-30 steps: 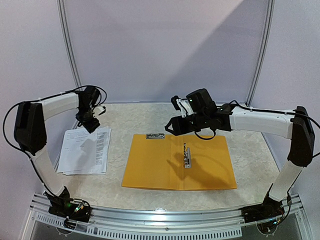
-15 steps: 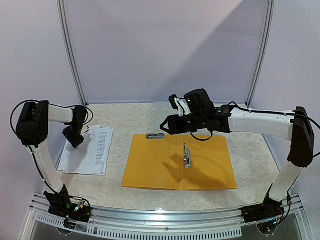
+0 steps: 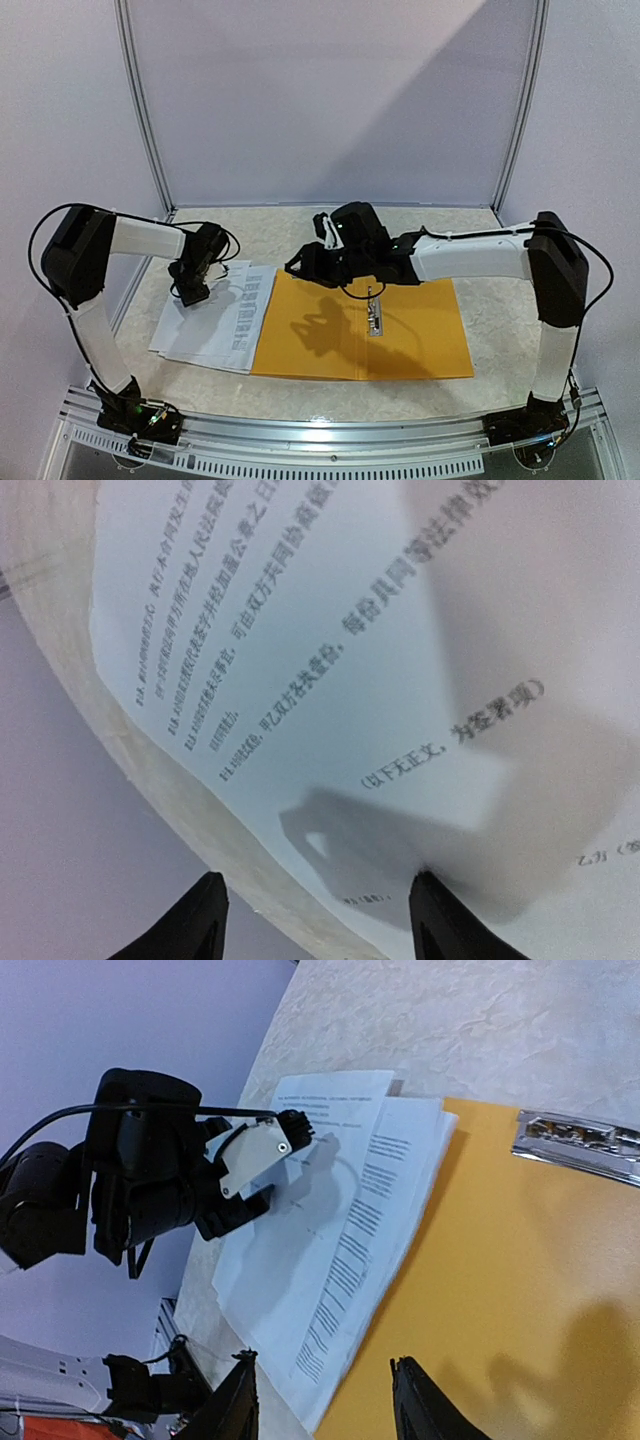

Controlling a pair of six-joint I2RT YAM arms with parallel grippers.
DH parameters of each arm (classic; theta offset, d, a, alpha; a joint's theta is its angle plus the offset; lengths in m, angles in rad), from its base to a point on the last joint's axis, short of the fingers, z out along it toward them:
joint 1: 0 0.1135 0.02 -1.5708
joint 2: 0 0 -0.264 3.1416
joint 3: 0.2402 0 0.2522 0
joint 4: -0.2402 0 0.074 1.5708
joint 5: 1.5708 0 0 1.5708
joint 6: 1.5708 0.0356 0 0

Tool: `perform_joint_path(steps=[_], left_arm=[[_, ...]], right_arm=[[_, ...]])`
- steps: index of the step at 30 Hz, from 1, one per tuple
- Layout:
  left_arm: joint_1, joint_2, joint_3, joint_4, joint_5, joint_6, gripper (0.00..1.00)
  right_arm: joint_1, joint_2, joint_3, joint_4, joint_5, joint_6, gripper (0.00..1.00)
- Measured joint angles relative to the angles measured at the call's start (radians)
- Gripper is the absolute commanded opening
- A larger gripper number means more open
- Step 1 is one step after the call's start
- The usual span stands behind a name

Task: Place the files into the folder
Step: Move the file to the corner of the board, then pick up the file from the center of the board.

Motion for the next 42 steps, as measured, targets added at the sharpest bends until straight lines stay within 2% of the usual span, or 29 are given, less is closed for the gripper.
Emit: perform_joint_path(steps=[4, 7, 9, 13, 17, 21, 25, 34, 42], left_arm=[[0.006, -0.059, 0.011, -0.114, 0.167, -0.040, 0.78], [0.057, -0.134, 0.045, -0.209, 0.322, -0.060, 0.85], [0.141, -0.190, 0.093, -0.245, 0.433, -0.084, 0.90], [0.355, -0.235, 0.190, -0.237, 0.586, -0.153, 0.93], [0.454, -0.120, 0.273, -0.238, 0.692, -0.224, 0.89], [0.462, 0.074, 0.351, -0.248, 0.796, -0.278, 0.87], [0.469, 0.201, 0.390, -0.266, 0.869, -0.311, 0.85], [0.473, 0.273, 0.487, -0.299, 0.990, -0.315, 0.75], [0.483, 0.308, 0.523, -0.330, 1.086, -0.317, 0.63]], right_arm=[[0.033, 0.119, 0.105, 0.056, -0.029, 0.091, 0.44], [0.060, 0.207, 0.204, 0.099, -0.048, 0.158, 0.43], [0.076, 0.260, 0.253, 0.132, -0.054, 0.210, 0.43], [0.102, 0.344, 0.312, 0.153, -0.032, 0.310, 0.43], [0.122, 0.410, 0.377, 0.124, 0.035, 0.377, 0.44], [0.130, 0.443, 0.412, 0.122, 0.100, 0.449, 0.45], [0.136, 0.478, 0.438, 0.133, 0.161, 0.560, 0.45], [0.137, 0.589, 0.498, 0.143, 0.221, 0.718, 0.46], [0.136, 0.612, 0.499, 0.144, 0.234, 0.794, 0.46]])
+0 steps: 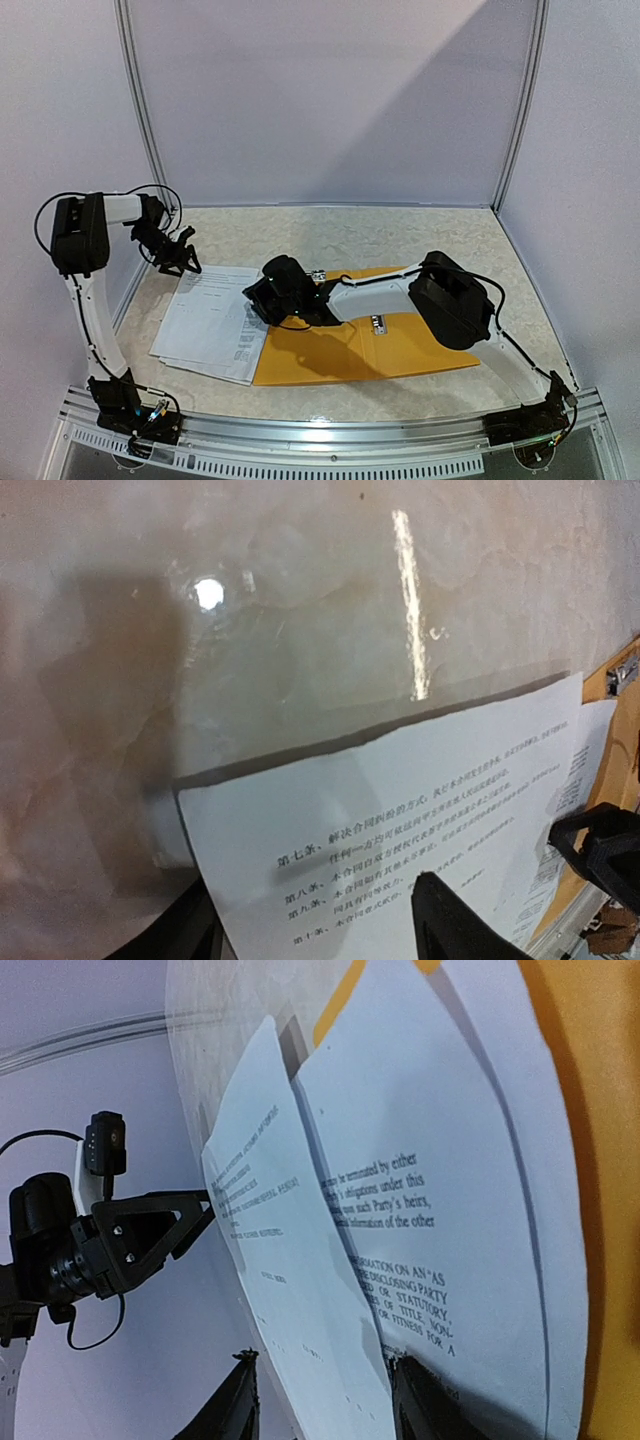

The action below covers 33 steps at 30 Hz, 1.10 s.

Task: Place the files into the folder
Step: Pick up the file from the center of the board.

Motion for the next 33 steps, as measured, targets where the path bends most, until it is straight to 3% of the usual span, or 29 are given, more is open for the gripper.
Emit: perform_joint_path(steps=[4, 10, 20, 25, 33], left_arm=[[0.008, 0.016, 0.009, -0.005, 0.049, 0.000, 0.45], [0.010, 0.014, -0.015, -0.005, 0.112, 0.003, 0.00], [0.011, -0.153, -0.063, -0.053, 0.178, 0.062, 0.00], [0.007, -0.339, -0.069, -0.122, 0.186, 0.126, 0.00], [-0.083, -0.634, 0.016, -0.288, 0.193, 0.240, 0.00]], right_arm=[[-0.002, 0.002, 0.005, 0.000, 0.002, 0.013, 0.46], [-0.008, 0.008, 0.005, 0.008, -0.002, 0.024, 0.46], [-0.020, 0.018, 0.005, 0.085, -0.063, -0.028, 0.46], [-0.020, -0.062, -0.106, 0.156, -0.086, -0.304, 0.50], [-0.017, -0.518, -0.459, 0.273, -0.052, -0.911, 0.64]])
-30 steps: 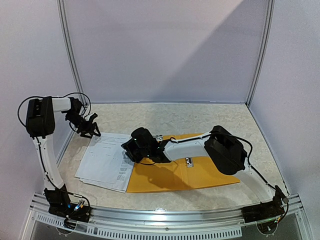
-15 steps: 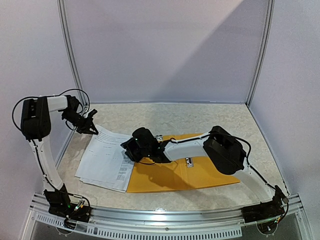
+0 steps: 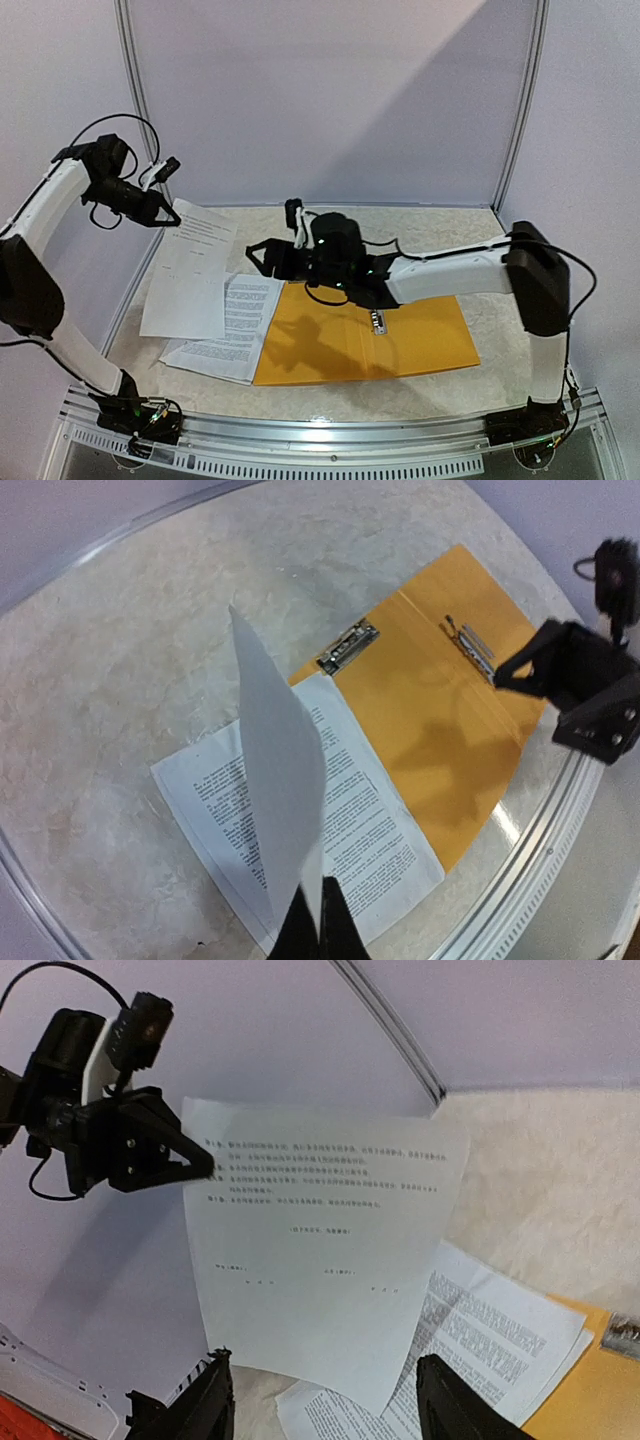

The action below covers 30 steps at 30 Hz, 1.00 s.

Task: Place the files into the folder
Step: Pick up the file from the center of the board, then pass from the left arm to the right

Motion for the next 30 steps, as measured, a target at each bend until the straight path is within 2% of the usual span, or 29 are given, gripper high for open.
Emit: perform_joint_path(steps=[5, 9, 15, 22, 27, 29, 30], left_arm=[[-0.177, -0.163, 0.077, -0.057, -0.046, 0.040, 0.00], [-0.254, -0.198, 0.215, -0.084, -0.058, 0.029, 0.00], [-0.346, -0.192, 0.395, -0.083, -0.063, -0.019, 0.00], [-0.419, -0.188, 0.468, -0.085, -0.026, -0.059, 0.00], [-0.444, -0.180, 0.508, -0.086, -0.006, -0.083, 0.00], [-0.450, -0.180, 0.523, -0.086, 0.005, -0.093, 0.00], [-0.452, -0.180, 0.527, -0.086, 0.012, -0.095, 0.00]], right_arm=[[-0.006, -0.206, -0.168, 0.168, 0.011, -0.272, 0.68], [-0.030, -0.259, -0.286, 0.297, -0.040, -0.392, 0.70], [-0.061, -0.261, -0.332, 0.361, -0.118, -0.459, 0.76], [-0.064, -0.262, -0.317, 0.412, -0.217, -0.480, 0.80], [-0.097, -0.262, -0.305, 0.423, -0.265, -0.449, 0.77], [-0.111, -0.262, -0.279, 0.410, -0.283, -0.438, 0.70], [-0.115, -0.262, -0.262, 0.404, -0.293, -0.432, 0.63]])
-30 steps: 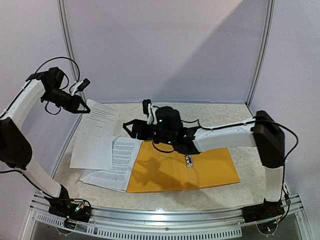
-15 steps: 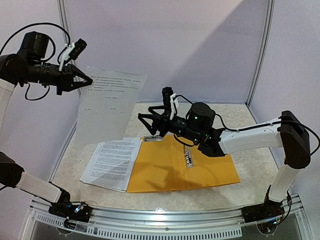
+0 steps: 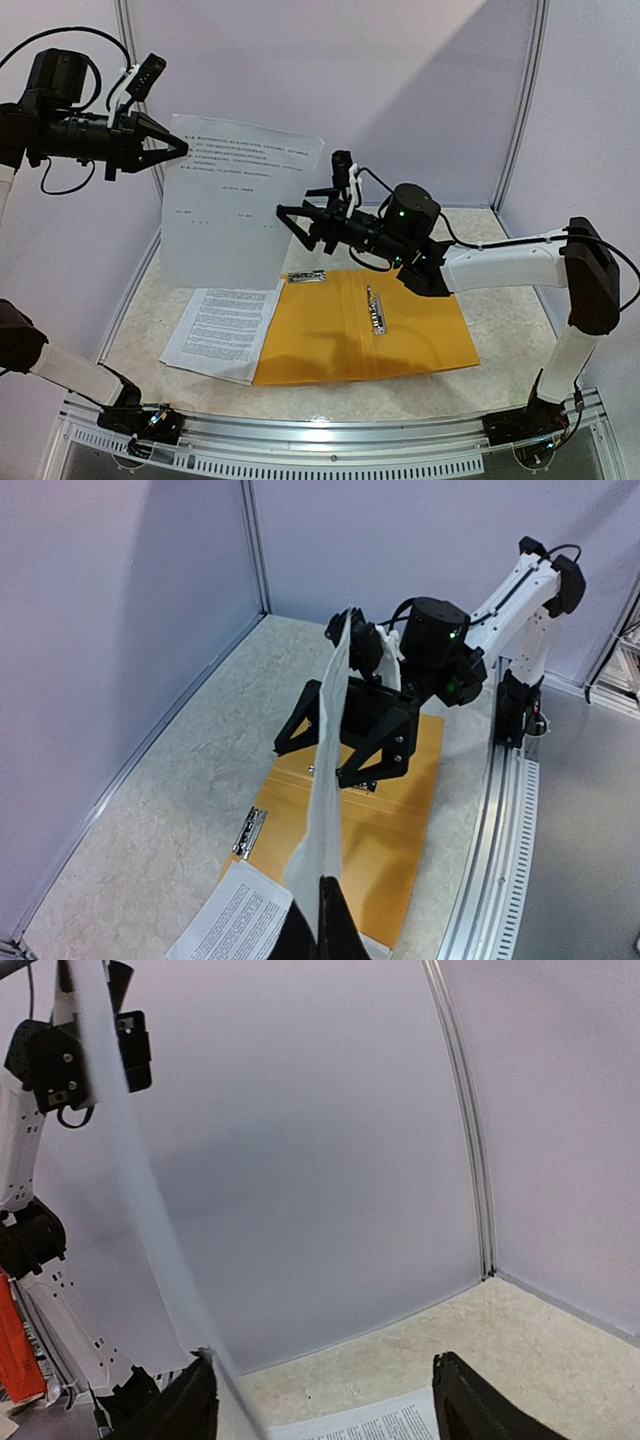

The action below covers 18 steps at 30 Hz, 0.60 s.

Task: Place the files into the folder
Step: Pass from the left arm to the right

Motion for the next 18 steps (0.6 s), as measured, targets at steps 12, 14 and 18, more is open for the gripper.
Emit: perform_joint_path(steps=[12, 14, 18], left_arm=[[-0.001, 0.006, -0.010, 0.000, 0.001, -0.073, 0.09], [-0.001, 0.006, -0.030, 0.001, -0.006, -0.090, 0.66], [0.001, 0.005, -0.106, 0.006, -0.060, -0.102, 0.99]], right_arm=[[-0.003, 0.010, 0.045, 0.065, -0.214, 0.103, 0.00], [-0.004, 0.010, 0.054, 0.035, -0.229, 0.114, 0.00], [-0.023, -0.003, 0.060, -0.087, -0.248, 0.148, 0.00]])
